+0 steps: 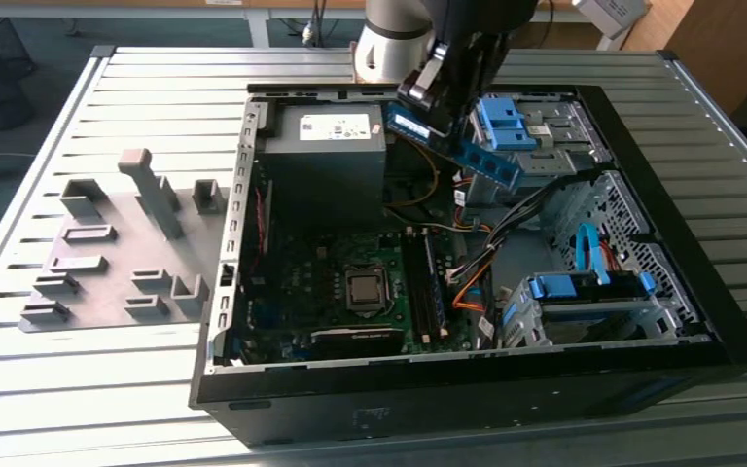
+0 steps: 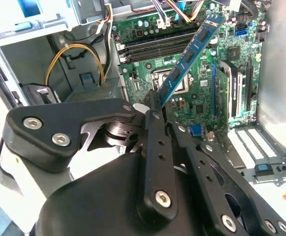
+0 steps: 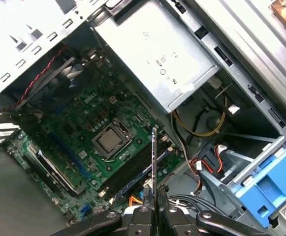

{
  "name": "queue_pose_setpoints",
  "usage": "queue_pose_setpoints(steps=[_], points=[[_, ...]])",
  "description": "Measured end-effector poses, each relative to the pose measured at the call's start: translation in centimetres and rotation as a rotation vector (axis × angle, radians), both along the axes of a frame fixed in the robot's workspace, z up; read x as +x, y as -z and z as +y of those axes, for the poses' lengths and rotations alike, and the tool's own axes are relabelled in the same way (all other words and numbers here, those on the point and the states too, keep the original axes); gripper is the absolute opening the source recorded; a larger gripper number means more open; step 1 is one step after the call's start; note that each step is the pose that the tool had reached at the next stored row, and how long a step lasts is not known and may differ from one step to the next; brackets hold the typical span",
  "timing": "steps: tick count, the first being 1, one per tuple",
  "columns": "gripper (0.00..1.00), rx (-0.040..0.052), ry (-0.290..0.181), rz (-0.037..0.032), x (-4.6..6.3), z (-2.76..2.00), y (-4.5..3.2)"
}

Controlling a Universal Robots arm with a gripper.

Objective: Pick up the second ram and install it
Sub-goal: 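Insert the second ram into the second slot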

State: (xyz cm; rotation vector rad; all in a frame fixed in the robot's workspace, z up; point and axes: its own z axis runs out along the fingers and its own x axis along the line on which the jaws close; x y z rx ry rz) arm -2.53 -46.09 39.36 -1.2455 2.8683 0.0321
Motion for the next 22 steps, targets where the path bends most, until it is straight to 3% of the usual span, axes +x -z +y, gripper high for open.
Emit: queue_pose_setpoints(steps=[22], points=[[0.14, -0.0003, 0.174, 0.0000, 0.00, 0.00, 0.03]])
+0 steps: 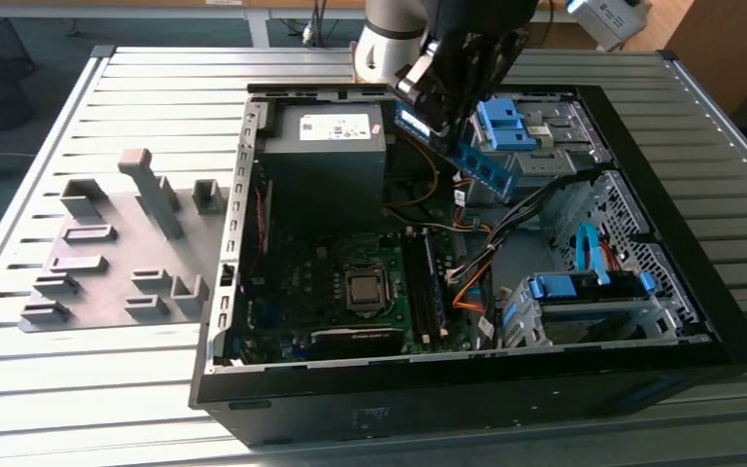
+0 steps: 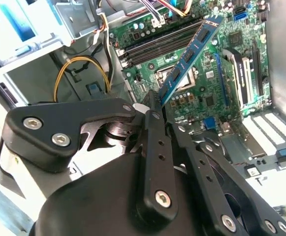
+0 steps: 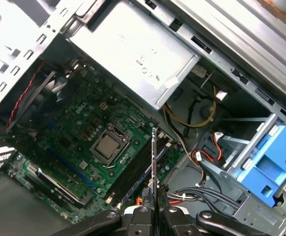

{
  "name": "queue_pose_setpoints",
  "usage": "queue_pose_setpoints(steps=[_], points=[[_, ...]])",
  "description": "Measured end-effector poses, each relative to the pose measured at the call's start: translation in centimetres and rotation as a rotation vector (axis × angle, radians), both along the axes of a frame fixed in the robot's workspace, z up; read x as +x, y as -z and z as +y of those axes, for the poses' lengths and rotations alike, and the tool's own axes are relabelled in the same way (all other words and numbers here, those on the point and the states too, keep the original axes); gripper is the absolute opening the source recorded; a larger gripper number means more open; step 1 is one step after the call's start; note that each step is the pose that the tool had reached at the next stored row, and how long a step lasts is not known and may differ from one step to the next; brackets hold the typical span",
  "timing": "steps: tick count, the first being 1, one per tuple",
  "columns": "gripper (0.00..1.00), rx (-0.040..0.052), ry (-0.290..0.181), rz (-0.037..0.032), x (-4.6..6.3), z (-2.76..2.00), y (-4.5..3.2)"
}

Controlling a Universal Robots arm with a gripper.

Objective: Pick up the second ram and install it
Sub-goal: 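Insert the second ram into the second slot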

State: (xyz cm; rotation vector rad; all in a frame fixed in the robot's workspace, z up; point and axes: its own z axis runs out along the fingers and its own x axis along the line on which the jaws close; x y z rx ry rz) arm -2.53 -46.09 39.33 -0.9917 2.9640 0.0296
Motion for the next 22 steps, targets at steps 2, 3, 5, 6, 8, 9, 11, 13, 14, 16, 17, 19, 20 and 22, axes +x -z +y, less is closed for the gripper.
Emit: queue_pose_setpoints(steps=[2, 3, 5, 6, 8, 9, 11, 13, 14, 16, 17, 19, 20, 22], points=[[0.14, 0.0000, 0.024, 0.0000, 0.00, 0.00, 0.01], [0.14, 0.0000, 0.036, 0.0000, 0.00, 0.00, 0.01], [0.14, 0.0000, 0.061, 0.0000, 0.00, 0.00, 0.02], [0.14, 0.0000, 0.074, 0.0000, 0.00, 0.00, 0.03], [0.14, -0.0001, 0.099, 0.0000, 0.00, 0.00, 0.04], [0.14, 0.0000, 0.113, 0.0000, 0.00, 0.00, 0.04], [0.14, 0.0000, 0.137, 0.0000, 0.00, 0.00, 0.05], [0.14, 0.0000, 0.160, 0.0000, 0.00, 0.00, 0.06], [0.14, 0.0000, 0.172, 0.0000, 0.00, 0.00, 0.06], [0.14, 0.0000, 0.196, 0.0000, 0.00, 0.00, 0.07], [0.14, 0.0000, 0.207, 0.0000, 0.00, 0.00, 0.07], [0.14, 0.0000, 0.229, 0.0000, 0.00, 0.00, 0.08], [0.14, 0.0000, 0.240, 0.0000, 0.00, 0.00, 0.08], [0.14, 0.0000, 0.263, 0.0000, 0.00, 0.00, 0.09]])
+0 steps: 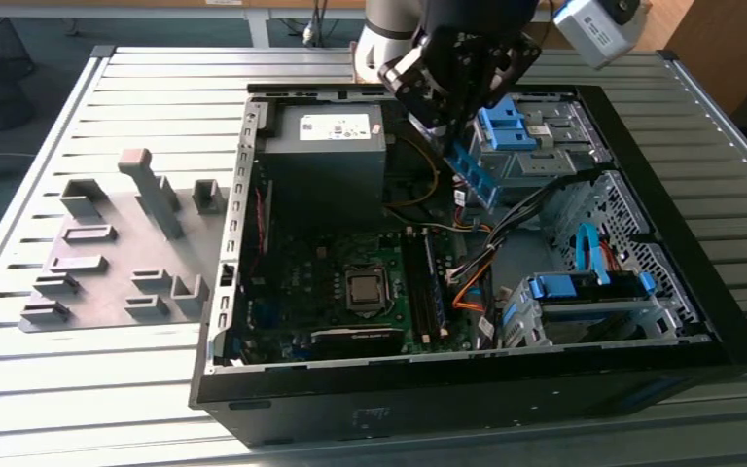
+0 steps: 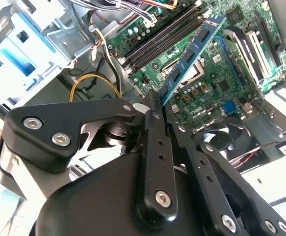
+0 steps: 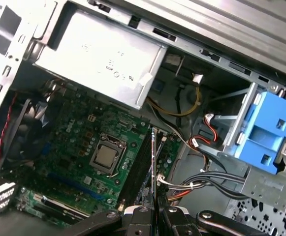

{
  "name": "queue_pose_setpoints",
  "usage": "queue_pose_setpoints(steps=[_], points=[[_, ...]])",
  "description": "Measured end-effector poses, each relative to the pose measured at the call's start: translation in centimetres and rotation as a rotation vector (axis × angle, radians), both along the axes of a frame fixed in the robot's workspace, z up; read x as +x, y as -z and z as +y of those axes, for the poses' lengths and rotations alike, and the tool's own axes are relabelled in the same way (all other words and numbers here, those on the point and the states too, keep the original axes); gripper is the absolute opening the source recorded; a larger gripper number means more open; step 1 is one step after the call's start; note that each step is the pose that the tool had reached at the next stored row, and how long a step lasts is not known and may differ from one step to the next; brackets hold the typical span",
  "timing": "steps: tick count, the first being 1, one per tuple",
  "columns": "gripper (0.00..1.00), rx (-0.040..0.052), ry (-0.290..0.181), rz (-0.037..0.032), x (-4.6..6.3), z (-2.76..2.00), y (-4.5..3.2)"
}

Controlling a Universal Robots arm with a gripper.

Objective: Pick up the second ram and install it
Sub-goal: 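Insert the second ram into the second slot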

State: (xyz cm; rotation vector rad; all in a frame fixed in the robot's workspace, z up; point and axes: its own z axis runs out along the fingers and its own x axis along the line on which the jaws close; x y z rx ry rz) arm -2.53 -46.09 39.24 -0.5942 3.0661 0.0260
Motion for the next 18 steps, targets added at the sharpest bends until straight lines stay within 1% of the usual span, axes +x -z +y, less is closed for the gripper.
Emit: queue_pose_setpoints(steps=[18], points=[[0.14, -0.0006, 0.199, 0.0000, 0.00, 0.00, 0.08]])
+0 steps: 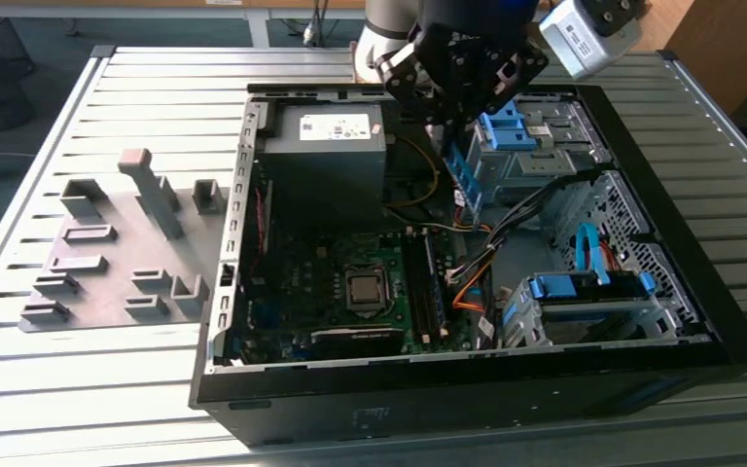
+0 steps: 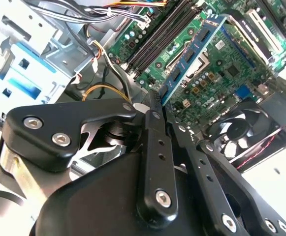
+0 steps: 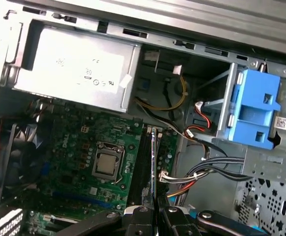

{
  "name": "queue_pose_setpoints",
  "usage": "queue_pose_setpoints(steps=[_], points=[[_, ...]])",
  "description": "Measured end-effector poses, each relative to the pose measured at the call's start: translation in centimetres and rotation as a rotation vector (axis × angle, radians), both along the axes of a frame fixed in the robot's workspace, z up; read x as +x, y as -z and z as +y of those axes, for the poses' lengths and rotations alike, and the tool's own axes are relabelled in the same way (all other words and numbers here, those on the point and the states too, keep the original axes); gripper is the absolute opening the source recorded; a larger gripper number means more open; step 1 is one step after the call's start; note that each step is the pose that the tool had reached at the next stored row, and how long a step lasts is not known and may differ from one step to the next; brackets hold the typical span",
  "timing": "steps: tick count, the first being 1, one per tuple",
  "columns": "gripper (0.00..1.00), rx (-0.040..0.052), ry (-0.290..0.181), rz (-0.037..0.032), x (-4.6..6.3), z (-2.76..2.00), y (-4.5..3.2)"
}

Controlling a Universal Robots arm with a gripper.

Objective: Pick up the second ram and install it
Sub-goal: 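Insert the second ram into the second slot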

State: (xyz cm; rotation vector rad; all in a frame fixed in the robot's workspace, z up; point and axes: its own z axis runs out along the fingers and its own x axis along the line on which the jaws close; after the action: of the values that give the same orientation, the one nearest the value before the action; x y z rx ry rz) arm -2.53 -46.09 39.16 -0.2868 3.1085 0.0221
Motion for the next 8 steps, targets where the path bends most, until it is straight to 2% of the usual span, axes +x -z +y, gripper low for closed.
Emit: queue_pose_setpoints(steps=[8], points=[[0.14, -0.0005, 0.098, 0.0000, 0.00, 0.00, 0.05]])
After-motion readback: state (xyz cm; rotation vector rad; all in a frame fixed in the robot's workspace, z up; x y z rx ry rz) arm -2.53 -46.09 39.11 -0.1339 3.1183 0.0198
